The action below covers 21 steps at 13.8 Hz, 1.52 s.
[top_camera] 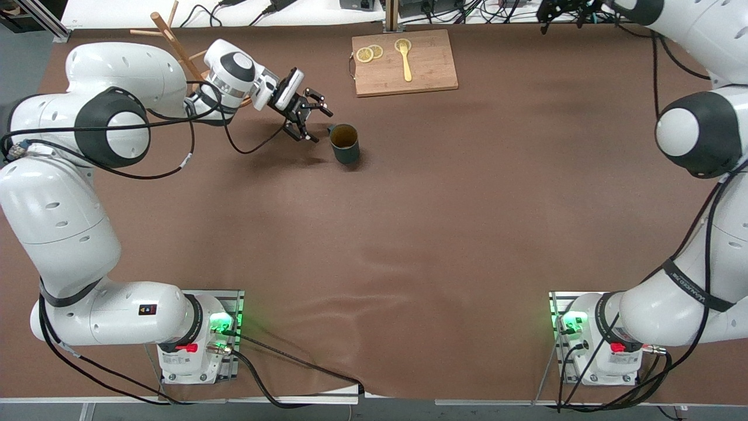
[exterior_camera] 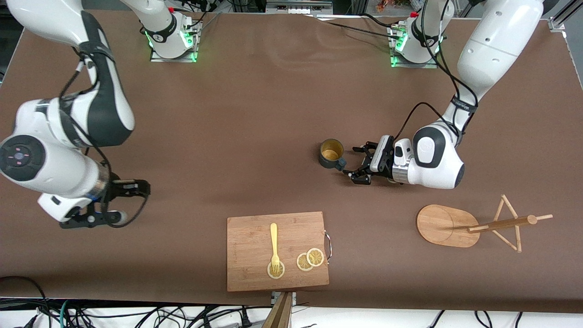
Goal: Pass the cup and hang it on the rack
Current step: 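Grasp the mug handle with the left gripper while the right arm withdraws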
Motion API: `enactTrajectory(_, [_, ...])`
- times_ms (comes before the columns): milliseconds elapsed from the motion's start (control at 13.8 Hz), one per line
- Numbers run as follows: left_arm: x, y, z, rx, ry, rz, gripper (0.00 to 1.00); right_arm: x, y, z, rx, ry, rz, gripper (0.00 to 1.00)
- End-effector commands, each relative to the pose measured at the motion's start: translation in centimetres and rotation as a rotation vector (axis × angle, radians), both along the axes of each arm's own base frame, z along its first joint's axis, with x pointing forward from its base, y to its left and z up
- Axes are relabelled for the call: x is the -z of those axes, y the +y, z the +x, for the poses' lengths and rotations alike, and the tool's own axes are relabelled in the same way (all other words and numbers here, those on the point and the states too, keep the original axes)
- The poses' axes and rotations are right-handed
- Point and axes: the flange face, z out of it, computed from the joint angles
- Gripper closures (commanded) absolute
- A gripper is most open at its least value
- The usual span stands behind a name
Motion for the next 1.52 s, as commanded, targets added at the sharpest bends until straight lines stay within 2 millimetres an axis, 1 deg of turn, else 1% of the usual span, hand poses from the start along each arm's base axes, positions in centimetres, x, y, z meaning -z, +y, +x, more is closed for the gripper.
enactTrajectory(0, [2.4,-0.3,-0.1,0.005,-0.049,-0.090,0.00,-2.5,-1.5,-3.7,0.017,-0.015,-0.001,0.00])
enactTrajectory(72, [2.6,-0.5,-0.2,0.007,-0.060,-0.104,0.01,-3.5,-3.2,-4.0,0.027,-0.047,0.004,0.00])
enactTrajectory(145, [3.1,-0.5,-0.4,0.005,-0.052,-0.107,0.20,-4.9,-4.6,-4.5,0.039,-0.066,0.006,0.00])
enactTrajectory(217, [3.9,-0.5,-0.5,-0.004,-0.039,-0.114,0.37,-6.8,-5.8,-5.1,0.029,-0.082,0.007,0.00])
enactTrajectory(289, [4.9,-0.3,-0.7,-0.025,-0.017,-0.125,0.52,-8.7,-6.4,-5.8,0.004,-0.096,0.004,0.00])
enactTrajectory(362, [5.5,-0.1,-0.9,-0.037,-0.001,-0.132,0.68,-10.1,-8.0,-6.6,-0.002,-0.093,-0.004,0.00])
enactTrajectory(506, [6.2,0.3,-1.2,-0.058,0.028,-0.152,0.97,-12.3,-10.2,-7.9,-0.022,-0.085,0.012,0.00])
enactTrajectory(579, [6.7,0.9,-1.4,-0.069,0.052,-0.170,1.00,-13.7,-11.9,-8.5,0.011,-0.110,0.024,0.00])
enactTrajectory(651, [6.8,1.4,-1.5,-0.075,0.075,-0.189,1.00,-14.9,-13.2,-9.0,0.039,-0.133,0.028,0.00])
enactTrajectory(723, [6.8,2.1,-1.6,-0.080,0.093,-0.207,1.00,-15.5,-13.5,-9.3,0.045,-0.138,0.027,0.00])
enactTrajectory(868, [6.5,3.1,-2.0,-0.095,0.181,-0.239,1.00,-15.6,-13.8,-9.6,0.046,-0.133,0.027,0.00])
enactTrajectory(1013, [5.3,4.7,-1.8,-0.109,0.259,-0.281,1.00,-15.4,-13.7,-9.6,0.010,-0.116,0.025,0.00])
enactTrajectory(1085, [4.6,5.2,-1.8,-0.106,0.287,-0.303,1.00,-15.2,-13.7,-9.8,-0.021,-0.087,0.027,0.00])
enactTrajectory(1157, [4.0,6.0,-1.6,-0.109,0.313,-0.321,1.00,-14.9,-14.0,-9.8,-0.043,-0.052,0.028,0.00])
enactTrajectory(1230, [3.9,7.1,-1.7,-0.120,0.329,-0.337,1.00,-14.9,-14.0,-9.8,-0.050,-0.038,0.029,0.00])
enactTrajectory(1302, [3.8,7.7,-2.0,-0.117,0.348,-0.358,1.00,-14.7,-13.9,-9.8,-0.052,-0.027,0.032,0.00])
enactTrajectory(1374, [3.3,7.8,-2.2,-0.104,0.359,-0.378,1.00,-14.9,-13.9,-9.9,-0.054,-0.029,0.033,0.00])
enactTrajectory(1447, [2.8,8.9,-2.6,-0.109,0.370,-0.394,1.00,-14.9,-13.7,-10.2,-0.054,-0.022,0.043,0.00])
